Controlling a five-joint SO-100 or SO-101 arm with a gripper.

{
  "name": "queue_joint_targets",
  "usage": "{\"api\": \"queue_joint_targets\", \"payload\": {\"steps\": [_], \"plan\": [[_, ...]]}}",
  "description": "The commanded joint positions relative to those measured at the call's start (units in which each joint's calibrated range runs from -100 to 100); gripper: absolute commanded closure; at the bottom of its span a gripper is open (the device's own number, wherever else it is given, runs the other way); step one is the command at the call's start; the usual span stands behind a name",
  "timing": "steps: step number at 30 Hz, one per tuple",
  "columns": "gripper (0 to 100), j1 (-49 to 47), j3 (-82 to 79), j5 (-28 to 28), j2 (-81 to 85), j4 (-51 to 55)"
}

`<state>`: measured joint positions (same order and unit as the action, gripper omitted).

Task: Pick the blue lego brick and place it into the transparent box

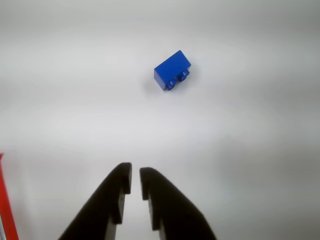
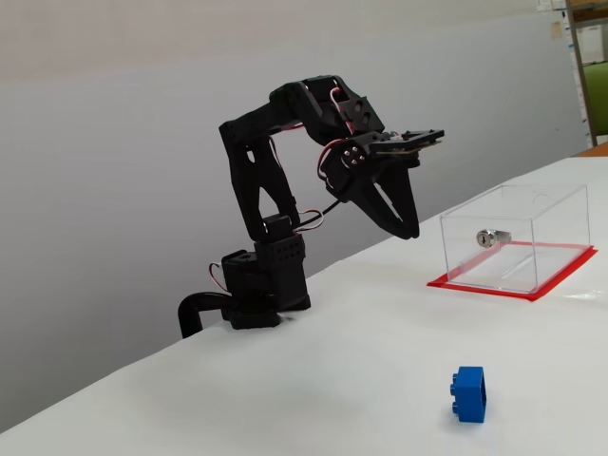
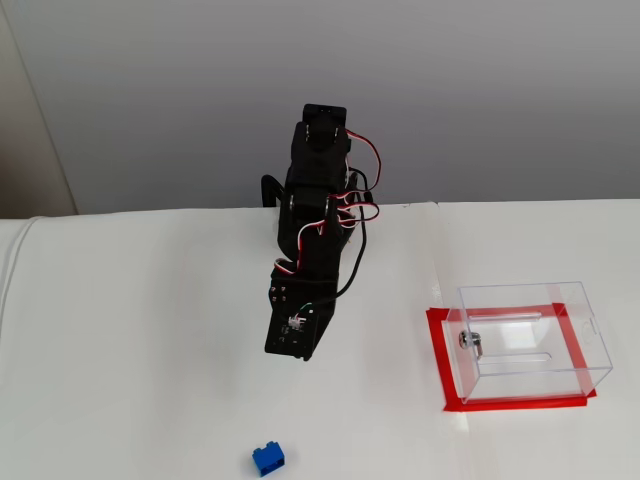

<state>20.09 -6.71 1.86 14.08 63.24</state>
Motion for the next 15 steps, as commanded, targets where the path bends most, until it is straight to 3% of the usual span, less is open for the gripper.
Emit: {"api": "queue_joint_targets", "payload": {"steps": [1, 15], "plan": [[98, 1.91, 1.01, 0.39, 1.32, -0.14], [98, 7.01, 14.48, -0.03, -8.1, -0.14]]}}
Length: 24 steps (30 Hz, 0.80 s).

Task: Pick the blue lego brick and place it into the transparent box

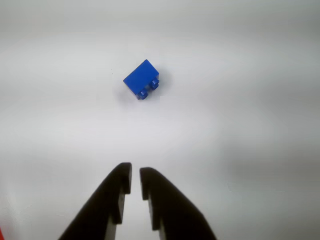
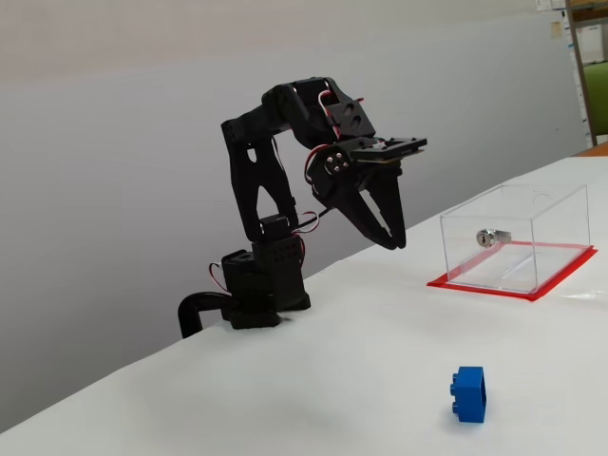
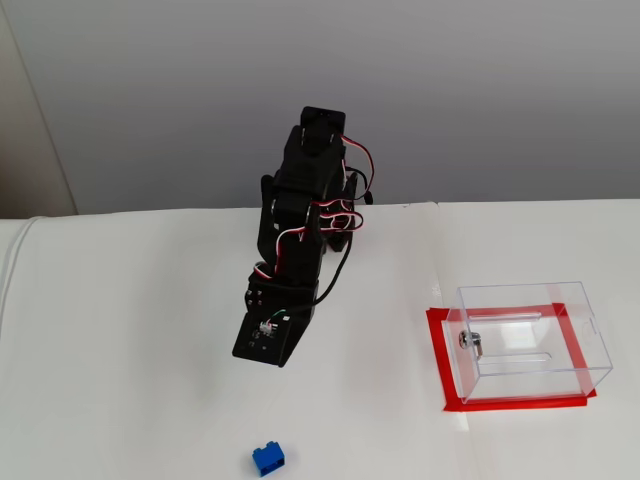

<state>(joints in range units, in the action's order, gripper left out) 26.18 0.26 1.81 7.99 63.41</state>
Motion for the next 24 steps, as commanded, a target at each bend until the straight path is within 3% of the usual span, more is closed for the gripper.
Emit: {"api": "queue_joint_targets", "payload": {"steps": [1, 15, 24], "plan": [[98, 0.85, 9.05, 0.28, -3.54, -0.31], [98, -2.11, 32.47, 0.8, -24.58, 5.87], [81, -2.03, 36.99, 2.05, -31.03, 5.87]]}}
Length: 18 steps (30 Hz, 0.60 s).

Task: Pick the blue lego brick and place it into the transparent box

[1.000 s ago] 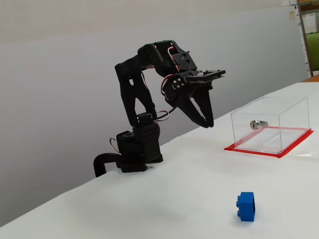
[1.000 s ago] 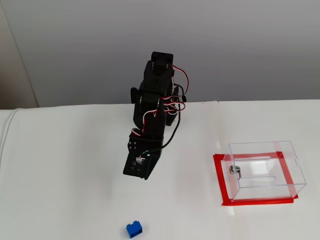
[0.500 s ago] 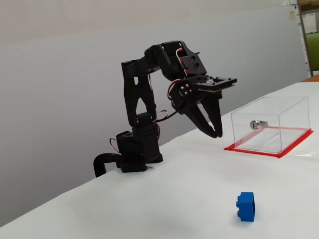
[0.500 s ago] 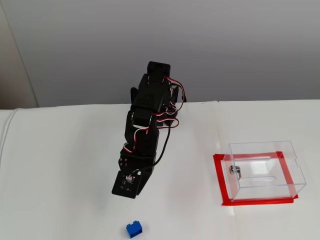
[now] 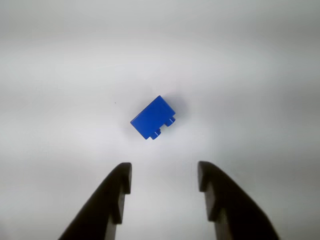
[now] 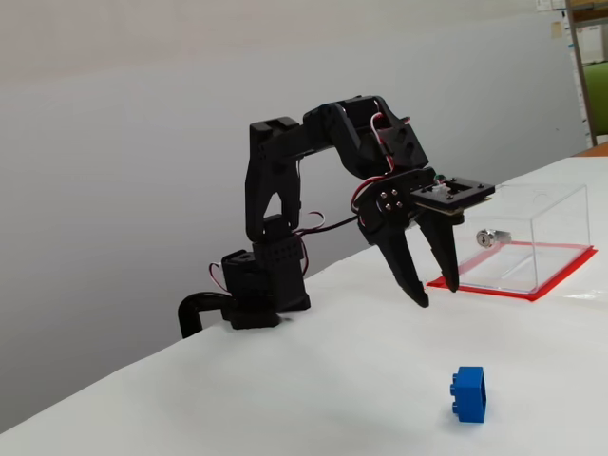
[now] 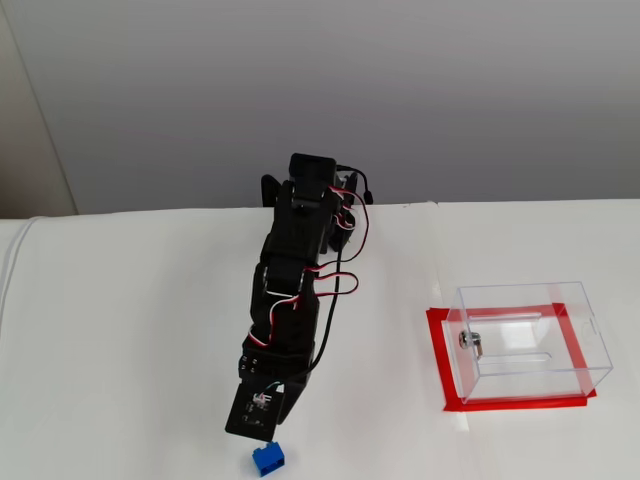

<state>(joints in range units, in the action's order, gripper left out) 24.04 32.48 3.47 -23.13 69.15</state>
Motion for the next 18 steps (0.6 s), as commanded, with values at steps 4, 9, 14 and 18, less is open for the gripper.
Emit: {"api": "queue_joint_targets", "payload": {"steps": [4, 9, 14, 18], "plan": [[78, 0.1, 6.49, 0.5, -1.86, 0.13], [73, 0.1, 9.29, 2.12, -4.49, 0.04], [69, 0.03, 13.27, 5.35, -7.8, 0.04], [70, 0.03, 16.34, 9.01, -9.92, -0.57]]}}
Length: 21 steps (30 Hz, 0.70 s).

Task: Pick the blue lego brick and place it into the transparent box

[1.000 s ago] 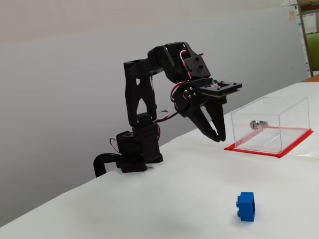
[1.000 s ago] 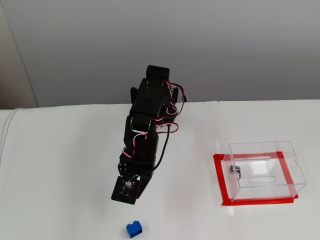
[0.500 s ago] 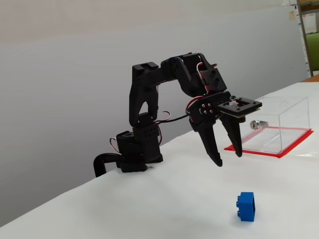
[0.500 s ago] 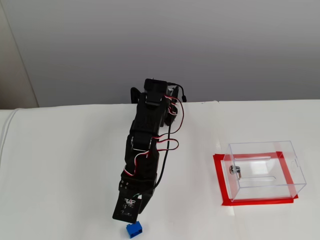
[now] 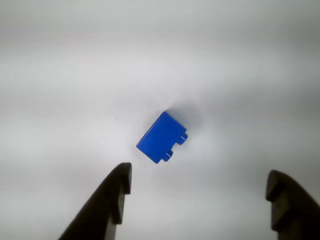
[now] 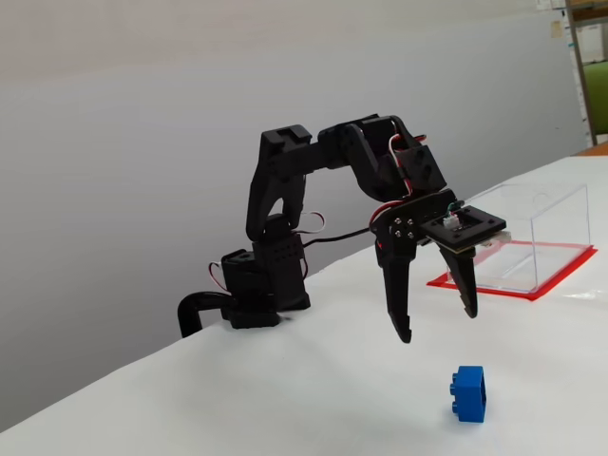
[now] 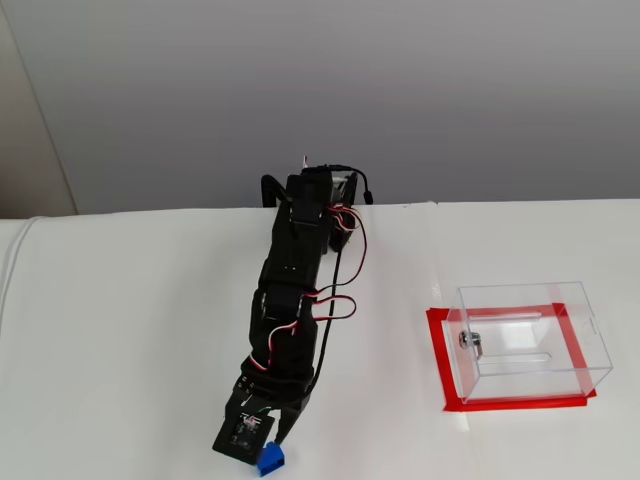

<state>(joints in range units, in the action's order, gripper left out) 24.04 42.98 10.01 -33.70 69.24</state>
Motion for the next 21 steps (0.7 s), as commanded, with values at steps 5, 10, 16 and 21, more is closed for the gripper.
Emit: {"api": "queue_joint_targets", "payload": {"steps": [5, 10, 16, 21], "plan": [[70, 0.1, 8.64, 6.06, -1.56, -0.83], [70, 0.18, 9.55, 10.55, -3.51, -1.0], [70, 0.92, 9.55, 14.99, -4.95, -1.7], [70, 0.77, 9.73, 16.6, -5.71, -4.22]]}}
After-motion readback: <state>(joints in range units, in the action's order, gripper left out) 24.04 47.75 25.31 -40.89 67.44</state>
